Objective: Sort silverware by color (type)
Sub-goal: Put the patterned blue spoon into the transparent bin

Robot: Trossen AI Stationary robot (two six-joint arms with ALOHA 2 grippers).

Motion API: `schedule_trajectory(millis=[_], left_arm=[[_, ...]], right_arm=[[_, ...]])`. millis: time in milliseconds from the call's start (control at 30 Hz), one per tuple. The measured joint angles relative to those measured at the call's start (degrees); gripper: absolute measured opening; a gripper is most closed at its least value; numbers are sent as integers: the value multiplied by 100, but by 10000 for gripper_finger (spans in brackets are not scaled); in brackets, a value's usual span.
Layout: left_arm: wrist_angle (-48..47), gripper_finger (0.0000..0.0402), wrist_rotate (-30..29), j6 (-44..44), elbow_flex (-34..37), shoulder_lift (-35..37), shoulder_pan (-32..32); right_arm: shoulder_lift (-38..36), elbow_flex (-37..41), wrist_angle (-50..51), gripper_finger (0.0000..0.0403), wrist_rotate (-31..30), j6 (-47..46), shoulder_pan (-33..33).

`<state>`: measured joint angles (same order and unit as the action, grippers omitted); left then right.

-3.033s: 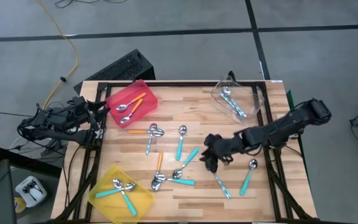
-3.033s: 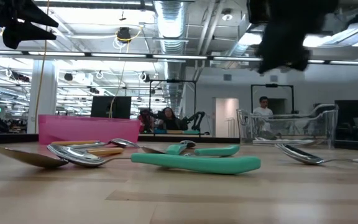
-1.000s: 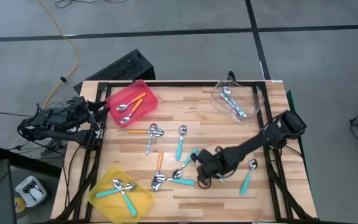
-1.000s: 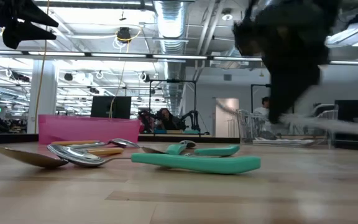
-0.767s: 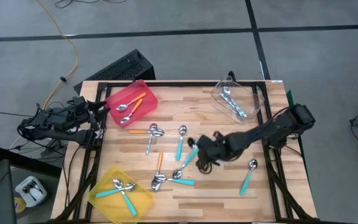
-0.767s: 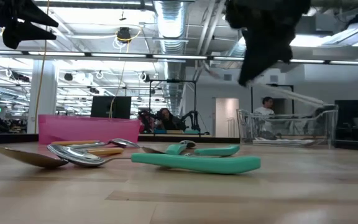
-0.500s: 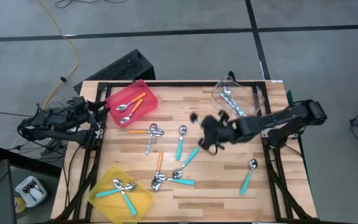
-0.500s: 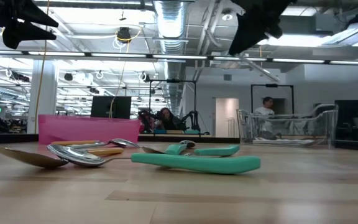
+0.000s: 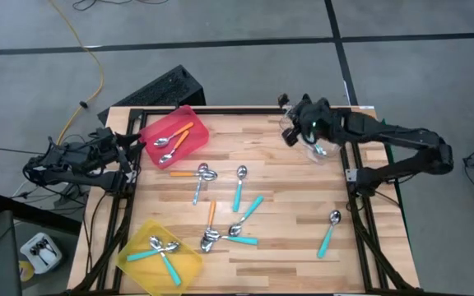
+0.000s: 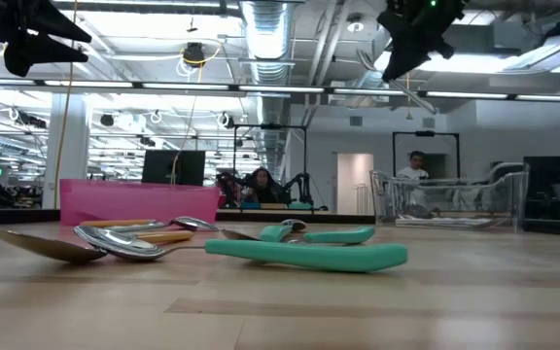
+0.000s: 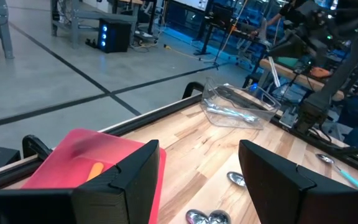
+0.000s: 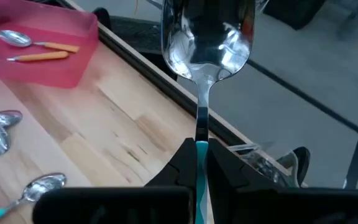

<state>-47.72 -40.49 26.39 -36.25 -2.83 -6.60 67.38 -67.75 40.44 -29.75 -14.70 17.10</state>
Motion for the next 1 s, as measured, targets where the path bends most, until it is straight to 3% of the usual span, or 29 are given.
schedule_trajectory(millis=[500, 867, 1000], left_arm=[[-1, 205, 0, 0, 0, 0, 1], [-13, 205, -2, 24, 0, 0, 0], [-20, 205, -2, 35, 0, 0, -1]], right_arm=[[-34, 461, -722, 37, 1532, 975, 1589], [-145, 1563, -2422, 38, 2768, 1215, 2445], [-313, 1983, -2506, 38, 2905, 1198, 2783]])
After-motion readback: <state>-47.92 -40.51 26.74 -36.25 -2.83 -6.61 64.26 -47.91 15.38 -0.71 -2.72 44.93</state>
